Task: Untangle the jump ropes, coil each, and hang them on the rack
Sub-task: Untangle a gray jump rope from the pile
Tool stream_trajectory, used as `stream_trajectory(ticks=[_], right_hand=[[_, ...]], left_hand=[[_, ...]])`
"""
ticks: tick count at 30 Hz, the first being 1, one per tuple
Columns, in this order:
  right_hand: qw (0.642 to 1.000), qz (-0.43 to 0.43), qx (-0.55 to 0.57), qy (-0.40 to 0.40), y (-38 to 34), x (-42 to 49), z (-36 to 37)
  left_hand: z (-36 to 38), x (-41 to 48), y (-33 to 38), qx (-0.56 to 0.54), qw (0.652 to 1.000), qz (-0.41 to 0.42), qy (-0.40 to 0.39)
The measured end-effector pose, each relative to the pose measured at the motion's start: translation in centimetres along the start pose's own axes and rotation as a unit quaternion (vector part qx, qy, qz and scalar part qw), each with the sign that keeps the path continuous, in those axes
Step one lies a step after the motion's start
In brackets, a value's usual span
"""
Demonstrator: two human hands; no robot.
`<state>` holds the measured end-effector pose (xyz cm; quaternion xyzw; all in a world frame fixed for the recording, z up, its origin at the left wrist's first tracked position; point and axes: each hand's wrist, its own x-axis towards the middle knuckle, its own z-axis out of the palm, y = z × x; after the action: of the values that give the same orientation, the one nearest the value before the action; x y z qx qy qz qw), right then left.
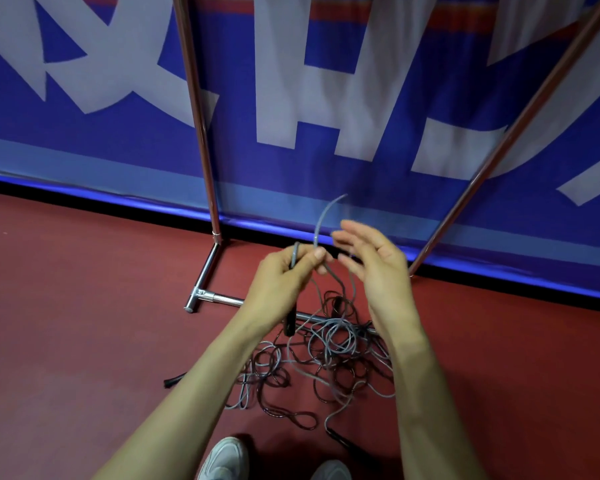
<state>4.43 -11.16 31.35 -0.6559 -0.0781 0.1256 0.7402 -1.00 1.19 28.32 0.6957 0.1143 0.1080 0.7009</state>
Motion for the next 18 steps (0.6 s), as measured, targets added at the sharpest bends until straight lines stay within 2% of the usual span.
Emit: stream_trajectory(ticks=[2,5,6,8,9,11,13,15,18], right_hand=[[0.989,0.049,-0.111,-0.081,1.2,0.1,-0.4],[0.924,0.073,-0.329,-0.182,3.2,0.0,-1.1],[0.904,0.077,-0.377,-0.185,3.6,-0.1,-1.3],[0.887,0.068,-0.429,-0.157,3.7,-0.1,-1.8],[0.893,0.044,-0.429,-0.125,3.6,0.0,-1.9],[0.931,-0.003,-0.359,-0.066,2.8,0.0,-1.6],[0.968,-0.027,-0.246,-0.051,1.6,-0.2,-0.8],[0.981,-0.048,-0.176,-0.063,0.5,-0.4,0.0],[0.987,-0.065,-0.122,-0.084,-0.4,-0.8,1.2]], left_hand=[[-0.5,0.2,0.6,-0.048,0.998,0.017,0.027],[-1.1,0.3,1.5,-0.137,0.988,0.030,0.069],[-1.4,0.3,1.6,-0.164,0.982,0.033,0.088],[-2.2,0.6,1.3,-0.212,0.967,0.032,0.140],[-2.5,0.8,1.0,-0.220,0.961,0.031,0.162],[-2.7,1.0,0.4,-0.194,0.965,0.025,0.175],[-2.4,0.9,-0.1,-0.143,0.981,-0.011,0.127],[-2.0,0.7,-0.9,-0.068,0.995,-0.075,0.027],[-1.4,-0.3,-2.1,0.042,0.981,-0.129,-0.139]])
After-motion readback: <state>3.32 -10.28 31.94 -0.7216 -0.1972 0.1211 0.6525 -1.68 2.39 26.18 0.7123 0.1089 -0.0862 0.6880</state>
